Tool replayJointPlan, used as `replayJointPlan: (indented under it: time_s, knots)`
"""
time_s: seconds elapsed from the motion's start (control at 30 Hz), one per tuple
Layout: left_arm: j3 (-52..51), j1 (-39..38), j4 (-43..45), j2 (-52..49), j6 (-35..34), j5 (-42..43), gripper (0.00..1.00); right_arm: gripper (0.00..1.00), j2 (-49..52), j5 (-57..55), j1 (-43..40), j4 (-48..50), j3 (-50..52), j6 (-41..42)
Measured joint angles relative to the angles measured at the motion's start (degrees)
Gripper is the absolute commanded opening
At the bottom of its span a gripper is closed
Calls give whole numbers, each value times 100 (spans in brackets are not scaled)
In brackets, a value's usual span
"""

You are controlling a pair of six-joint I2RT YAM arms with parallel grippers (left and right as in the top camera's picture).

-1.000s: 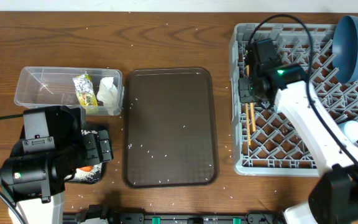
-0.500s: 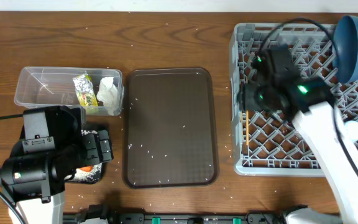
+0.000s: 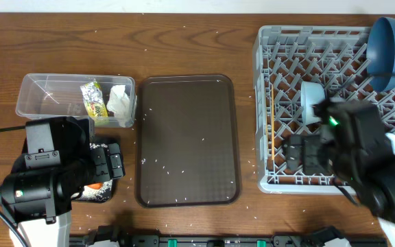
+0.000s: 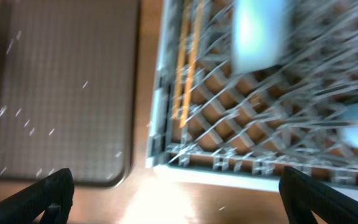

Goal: Sort waste into correct bins and load items into the dishwasher rack

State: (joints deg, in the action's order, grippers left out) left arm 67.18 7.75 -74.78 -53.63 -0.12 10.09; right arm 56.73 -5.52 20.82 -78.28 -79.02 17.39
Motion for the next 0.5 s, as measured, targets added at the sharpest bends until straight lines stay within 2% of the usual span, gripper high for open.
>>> replayJointPlan:
  time_s: [0.1, 0.27, 0.33, 0.5]
  knots:
    - [0, 0, 0, 0, -2, 0, 98, 99, -472, -485, -2, 160, 2, -13]
    - [0, 0, 0, 0, 0, 2, 98, 99, -1419, -887, -310, 1722, 411, -802]
    - [0, 0, 0, 0, 0, 0, 98, 99, -1871, -776, -616, 2441, 883, -1386]
    - [0, 0, 2, 0, 0, 0, 98, 99, -2708, -313, -1189, 3250, 2315, -2109]
